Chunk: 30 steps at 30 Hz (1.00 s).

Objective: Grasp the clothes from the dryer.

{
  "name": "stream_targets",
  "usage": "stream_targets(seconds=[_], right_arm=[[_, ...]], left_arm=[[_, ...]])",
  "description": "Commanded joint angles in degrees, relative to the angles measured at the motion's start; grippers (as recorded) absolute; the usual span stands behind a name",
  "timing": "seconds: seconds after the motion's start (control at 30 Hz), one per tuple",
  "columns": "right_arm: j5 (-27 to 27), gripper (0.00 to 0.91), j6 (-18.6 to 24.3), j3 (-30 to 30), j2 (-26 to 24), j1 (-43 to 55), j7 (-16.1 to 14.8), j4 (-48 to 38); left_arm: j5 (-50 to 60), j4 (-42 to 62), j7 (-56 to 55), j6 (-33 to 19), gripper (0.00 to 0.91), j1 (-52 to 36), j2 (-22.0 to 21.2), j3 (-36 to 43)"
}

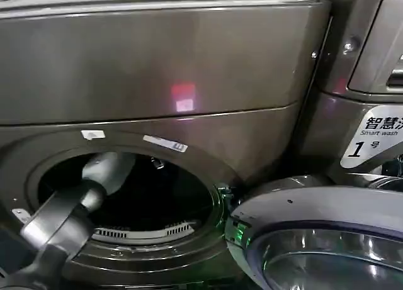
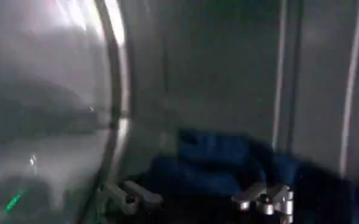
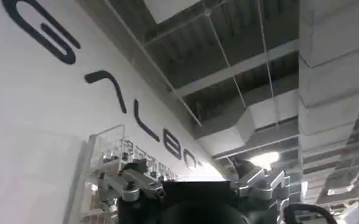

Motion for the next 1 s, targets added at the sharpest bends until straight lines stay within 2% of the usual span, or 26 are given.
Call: stream_targets(seconds=[0.03, 0.23, 0.53, 0.57, 0.6, 0.63, 0.67, 0.7, 1.0], right_arm=[[-0.1, 0.907, 0.0, -0.4, 0.2, 0.4, 0.0, 0.1], [-0.2, 0.907, 0.0, -0.4, 0.1, 0.6, -0.1, 0.1], [-0.2, 0.907, 0.1, -0.5, 0.2, 0.6, -0.3, 0.2], [-0.2, 0.907, 0.1, -0.6, 0.2, 0.6, -0.3, 0.2], [-0.2, 0.907, 0.1, -0.6, 0.2, 0.6, -0.3, 0.2], [-0.2, 0.907, 0.1, -0.6, 0.2, 0.6, -0.3, 0.2], [-0.2, 0.907, 0.2, -0.6, 0.1, 0.6, -0.3, 0.2], [-0.2, 0.907, 0.2, -0.6, 0.1, 0.6, -0.3, 0.2], [-0.2, 0.907, 0.2, -0.6, 0.3, 0.9, -0.3, -0.1]], left_arm=[[5.9, 6.6, 0.9, -1.4, 0.907, -2.4, -1.9, 4.4], [5.5, 8.6, -0.7, -0.9, 0.907, -0.9, -4.2, 1.8], [6.2, 9.1, -0.6, -0.2, 0.907, 1.7, -4.2, 2.3], [6.2, 9.2, -0.7, -0.5, 0.83, 1.7, -4.3, 2.3], [6.1, 9.1, -0.7, -0.6, 0.523, 1.7, -4.4, 2.2], [6.2, 9.0, -0.7, -0.7, 0.125, 1.7, -4.4, 2.2], [6.3, 9.0, -0.7, -0.8, 0.023, 1.6, -4.4, 2.3], [6.4, 9.0, -0.8, -0.8, 0.0, 1.5, -4.5, 2.3], [6.7, 9.5, -0.9, -1.6, 0.0, 0.6, -4.4, 2.4]])
